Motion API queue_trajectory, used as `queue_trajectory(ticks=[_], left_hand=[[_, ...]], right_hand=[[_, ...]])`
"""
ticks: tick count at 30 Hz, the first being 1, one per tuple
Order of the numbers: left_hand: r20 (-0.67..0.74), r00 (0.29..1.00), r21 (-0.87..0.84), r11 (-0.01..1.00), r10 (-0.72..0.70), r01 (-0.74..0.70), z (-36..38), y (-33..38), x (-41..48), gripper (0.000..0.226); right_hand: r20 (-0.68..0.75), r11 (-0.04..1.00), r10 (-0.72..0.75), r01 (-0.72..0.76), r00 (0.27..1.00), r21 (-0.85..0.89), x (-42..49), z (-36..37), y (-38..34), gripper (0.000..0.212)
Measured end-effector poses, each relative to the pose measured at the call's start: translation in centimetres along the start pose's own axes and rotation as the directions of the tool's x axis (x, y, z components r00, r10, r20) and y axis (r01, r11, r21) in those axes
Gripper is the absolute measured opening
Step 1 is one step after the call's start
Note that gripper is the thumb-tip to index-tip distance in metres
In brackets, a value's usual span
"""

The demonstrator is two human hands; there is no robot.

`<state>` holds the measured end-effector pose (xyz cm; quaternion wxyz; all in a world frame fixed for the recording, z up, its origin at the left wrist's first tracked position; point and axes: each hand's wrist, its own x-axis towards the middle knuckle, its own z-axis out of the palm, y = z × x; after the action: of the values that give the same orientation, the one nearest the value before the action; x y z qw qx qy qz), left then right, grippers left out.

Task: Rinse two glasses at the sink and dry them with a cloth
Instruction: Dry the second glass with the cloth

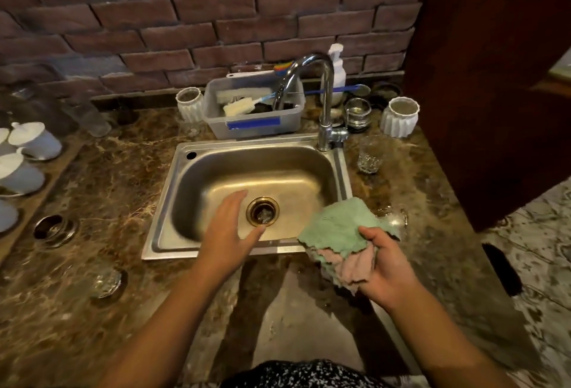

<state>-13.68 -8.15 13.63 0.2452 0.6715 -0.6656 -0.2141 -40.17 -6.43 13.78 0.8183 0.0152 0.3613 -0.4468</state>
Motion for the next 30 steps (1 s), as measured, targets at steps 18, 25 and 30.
queue_trajectory(ticks=[18, 25, 30], left_hand=[[0.521, 0.83, 0.347, 0.839, 0.198, -0.418, 15.0, 18.0, 21.1, 0.1], [0.644, 0.764, 0.465, 0.773, 0.038, -0.431, 19.2, 18.4, 26.3, 0.072], [0.59, 0.801, 0.392, 0.83, 0.104, -0.396, 20.2, 16.0, 26.5, 0.079]], right_hand=[[-0.077, 0.943, -0.051, 0.074, 0.996, 0.325, -1.2, -8.6, -9.9, 0.119], [-0.048, 0.941, -0.003, 0.018, 0.999, 0.337, -0.3, -9.3, -12.1, 0.062], [-0.21, 0.944, 0.006, 0.064, 0.978, 0.324, 1.1, -8.6, -13.2, 0.061]])
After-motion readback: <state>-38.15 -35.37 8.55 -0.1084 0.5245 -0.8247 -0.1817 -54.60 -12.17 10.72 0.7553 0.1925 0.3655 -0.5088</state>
